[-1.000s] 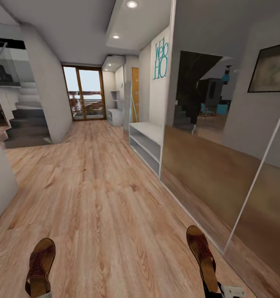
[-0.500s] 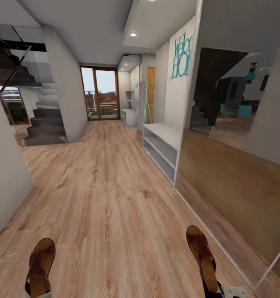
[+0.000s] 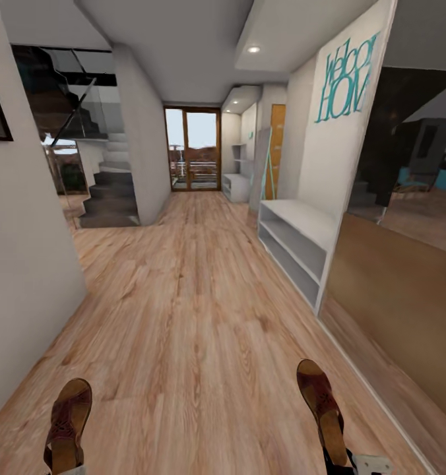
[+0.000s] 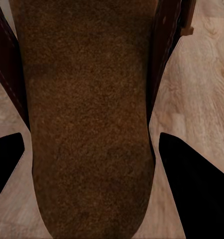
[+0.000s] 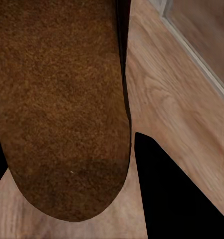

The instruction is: Pick up the two gym shoes and the two sandals from the corridor floor and place them onto the hallstand (shoe rack) in the corridor, making sure they are on the rack and not on the floor. Arrange them so the two gym shoes are next to each other and the two sandals are next to each other.

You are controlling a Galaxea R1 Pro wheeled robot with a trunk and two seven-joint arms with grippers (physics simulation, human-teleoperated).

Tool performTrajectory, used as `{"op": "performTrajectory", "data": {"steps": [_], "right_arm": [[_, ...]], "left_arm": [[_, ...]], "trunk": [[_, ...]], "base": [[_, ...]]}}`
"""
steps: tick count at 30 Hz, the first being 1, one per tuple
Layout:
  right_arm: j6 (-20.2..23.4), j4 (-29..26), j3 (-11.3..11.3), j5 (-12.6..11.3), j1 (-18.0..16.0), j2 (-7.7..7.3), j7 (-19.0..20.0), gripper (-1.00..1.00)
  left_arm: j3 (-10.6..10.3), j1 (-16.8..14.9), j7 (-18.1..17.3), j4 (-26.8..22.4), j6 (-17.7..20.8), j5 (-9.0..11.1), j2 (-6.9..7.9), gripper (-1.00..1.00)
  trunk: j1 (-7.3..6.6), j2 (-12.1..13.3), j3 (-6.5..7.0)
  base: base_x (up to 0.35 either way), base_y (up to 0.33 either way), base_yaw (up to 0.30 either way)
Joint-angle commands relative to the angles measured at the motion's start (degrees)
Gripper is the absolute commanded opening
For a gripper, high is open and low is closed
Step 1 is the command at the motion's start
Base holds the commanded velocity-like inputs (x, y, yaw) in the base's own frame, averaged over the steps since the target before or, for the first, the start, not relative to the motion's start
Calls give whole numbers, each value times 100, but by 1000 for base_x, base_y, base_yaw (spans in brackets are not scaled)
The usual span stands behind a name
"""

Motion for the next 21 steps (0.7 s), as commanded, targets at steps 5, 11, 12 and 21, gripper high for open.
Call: {"op": "performTrajectory", "data": {"steps": [5,11,12,21], "right_arm": [[-16,4,-48,12,-5,5,61,-100],[-16,5,-48,13,-5,5,61,-100],[-16,5,-48,13,-5,5,61,-100],[-11,5,-48,13,-5,5,61,-100]], "left_arm": [[-275,-9,-182,7,-22,-163,8,-100],[-453,-9,-252,7,-17,-195,6,-100],[-460,-9,-252,7,-17,-195,6,-100],[-474,-9,-207,7,-14,-157,5,-100]], "trunk": [[2,-2,-5],[2,-2,-5],[2,-2,-5],[2,-2,-5]], "base": [[339,107,276],[339,105,276],[339,101,276],[339,23,177]]}}
